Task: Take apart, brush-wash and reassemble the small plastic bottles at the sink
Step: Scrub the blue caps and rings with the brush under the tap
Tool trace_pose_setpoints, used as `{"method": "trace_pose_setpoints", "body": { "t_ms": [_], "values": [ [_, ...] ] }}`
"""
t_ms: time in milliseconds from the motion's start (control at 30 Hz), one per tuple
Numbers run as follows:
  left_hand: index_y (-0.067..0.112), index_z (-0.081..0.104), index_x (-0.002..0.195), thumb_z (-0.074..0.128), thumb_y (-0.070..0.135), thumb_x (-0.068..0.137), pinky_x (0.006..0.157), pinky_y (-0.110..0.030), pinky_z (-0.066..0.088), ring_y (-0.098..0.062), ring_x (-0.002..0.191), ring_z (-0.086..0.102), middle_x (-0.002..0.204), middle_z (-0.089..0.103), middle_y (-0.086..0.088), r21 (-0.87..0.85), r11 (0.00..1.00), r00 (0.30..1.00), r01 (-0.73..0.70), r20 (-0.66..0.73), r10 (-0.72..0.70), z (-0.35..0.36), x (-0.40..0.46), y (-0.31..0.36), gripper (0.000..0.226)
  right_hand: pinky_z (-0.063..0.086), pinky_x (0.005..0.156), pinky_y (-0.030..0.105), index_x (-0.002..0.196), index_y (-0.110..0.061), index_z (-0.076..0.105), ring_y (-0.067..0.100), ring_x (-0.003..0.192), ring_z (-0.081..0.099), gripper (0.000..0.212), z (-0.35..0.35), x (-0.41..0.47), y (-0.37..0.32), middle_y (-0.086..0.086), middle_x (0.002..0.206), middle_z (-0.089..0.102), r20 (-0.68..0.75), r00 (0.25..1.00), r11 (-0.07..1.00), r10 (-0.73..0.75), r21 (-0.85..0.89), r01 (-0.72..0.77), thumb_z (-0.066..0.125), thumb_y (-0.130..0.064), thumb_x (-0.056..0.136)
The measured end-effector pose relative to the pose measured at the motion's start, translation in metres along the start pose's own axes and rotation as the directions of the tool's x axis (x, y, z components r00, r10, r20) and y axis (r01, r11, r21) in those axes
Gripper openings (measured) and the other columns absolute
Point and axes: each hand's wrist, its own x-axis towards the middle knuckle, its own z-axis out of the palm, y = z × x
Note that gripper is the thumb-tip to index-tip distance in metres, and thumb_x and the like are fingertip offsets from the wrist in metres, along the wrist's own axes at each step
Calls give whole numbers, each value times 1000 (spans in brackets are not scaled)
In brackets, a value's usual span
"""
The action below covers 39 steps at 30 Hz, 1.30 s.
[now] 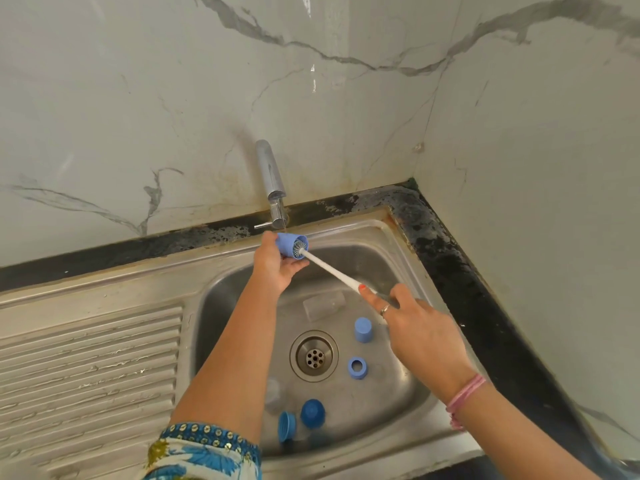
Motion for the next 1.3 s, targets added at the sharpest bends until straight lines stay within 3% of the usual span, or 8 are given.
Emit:
{"method": "trace_pose_setpoints", "body": {
  "t_ms": [133,267,333,533,667,1000,1167,1300],
  "values": [
    [9,55,91,60,30,92,87,-41,55,-18,67,58,79,58,-8,-271,961,998,48,62,-32,6,-1,5,21,54,71,30,148,-48,10,12,74,57,68,2,0,-16,-4,106,47,87,996,904,-26,428,-14,46,-19,98],
    [12,58,91,71,19,86,76,-34,60,-10,63,63,73,64,-2,-373,928,994,5,105,37,-3,-2,-6,16,29,34,17,125,-34,60,6,42,37,41,-19,-3,-20,0,74,58,462,880,-247,-111,845,-475,59,-10,92],
    [12,58,103,71,32,85,89,-45,56,-17,77,66,88,63,-8,-263,964,994,30,110,-1,-5,-3,-9,29,22,33,15,124,-21,64,4,40,31,38,-21,-1,-13,4,74,55,488,850,-488,-200,702,-518,59,-8,88],
    [7,57,97,49,30,100,78,-37,54,-22,80,62,88,58,-12,100,995,999,-32,47,27,-1,2,6,24,42,43,28,139,-44,44,11,51,44,51,-9,-2,-3,-5,77,57,316,948,380,-41,882,-278,55,-18,97],
    [13,53,91,48,25,96,95,-50,47,-22,80,57,84,52,-9,53,998,997,32,63,-36,1,6,10,15,51,67,30,152,-41,0,16,71,54,67,-4,3,1,-4,98,35,129,991,984,-38,175,15,37,-18,101],
    [11,56,107,73,29,86,72,-31,52,-17,75,57,91,57,-7,55,998,993,-11,-119,17,10,8,4,33,54,69,30,148,-49,11,15,72,56,67,1,12,-11,-2,100,42,29,998,955,56,291,-62,42,-17,99],
    [14,54,121,62,34,91,77,-34,47,-22,90,62,113,63,-10,-16,999,999,51,3,-51,-1,4,0,37,37,43,23,121,-51,48,8,51,42,44,-15,16,-4,2,79,54,364,931,271,18,895,-355,56,-17,95],
    [16,58,104,48,42,90,67,-26,44,-14,71,56,100,66,-5,-59,994,995,89,50,-86,1,4,8,31,50,55,29,132,-52,41,22,63,58,46,-13,17,-5,4,85,61,254,967,540,29,810,-229,54,-24,97]
  ]
}}
